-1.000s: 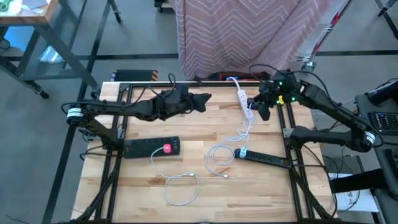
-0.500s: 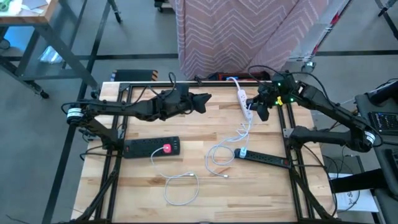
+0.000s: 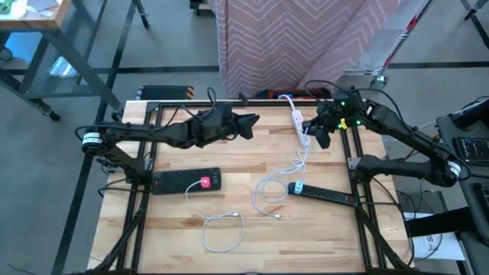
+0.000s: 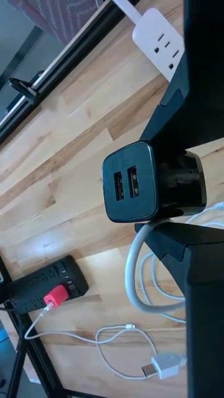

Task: Insert USB
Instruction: Insert the white charger cable into the black charger adapter

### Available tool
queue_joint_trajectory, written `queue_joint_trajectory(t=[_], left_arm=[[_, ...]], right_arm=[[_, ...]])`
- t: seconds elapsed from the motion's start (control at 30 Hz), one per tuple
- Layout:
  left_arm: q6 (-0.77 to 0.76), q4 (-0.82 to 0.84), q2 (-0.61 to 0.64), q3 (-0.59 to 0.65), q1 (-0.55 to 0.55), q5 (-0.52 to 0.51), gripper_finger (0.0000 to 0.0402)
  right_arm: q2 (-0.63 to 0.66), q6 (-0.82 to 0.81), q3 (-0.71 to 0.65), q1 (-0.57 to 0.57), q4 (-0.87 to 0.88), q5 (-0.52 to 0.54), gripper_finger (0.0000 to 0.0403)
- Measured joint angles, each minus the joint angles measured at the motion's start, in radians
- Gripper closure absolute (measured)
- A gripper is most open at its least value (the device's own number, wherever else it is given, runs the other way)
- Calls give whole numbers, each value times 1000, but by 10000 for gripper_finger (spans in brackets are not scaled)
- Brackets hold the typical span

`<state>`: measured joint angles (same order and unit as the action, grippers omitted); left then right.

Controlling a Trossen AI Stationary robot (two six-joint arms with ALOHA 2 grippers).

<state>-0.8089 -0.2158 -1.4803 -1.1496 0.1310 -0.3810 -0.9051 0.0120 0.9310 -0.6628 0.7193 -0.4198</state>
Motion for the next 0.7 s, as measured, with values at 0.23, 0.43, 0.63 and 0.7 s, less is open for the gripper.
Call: queue_joint_trajectory(t=[0.23,0.43,0.63,0.7], left_arm=[[0,0,0,0,0,-2,287],[65,0,0,0,1,-3,287],[221,2,0,0,1,-2,281],[319,6,0,4,-7,-2,272]], right_arm=[[0,0,0,0,0,-5,256],[7,7,0,26,-1,-91,256],[15,26,-10,113,-49,-139,256],[13,33,-28,151,-59,-139,256]])
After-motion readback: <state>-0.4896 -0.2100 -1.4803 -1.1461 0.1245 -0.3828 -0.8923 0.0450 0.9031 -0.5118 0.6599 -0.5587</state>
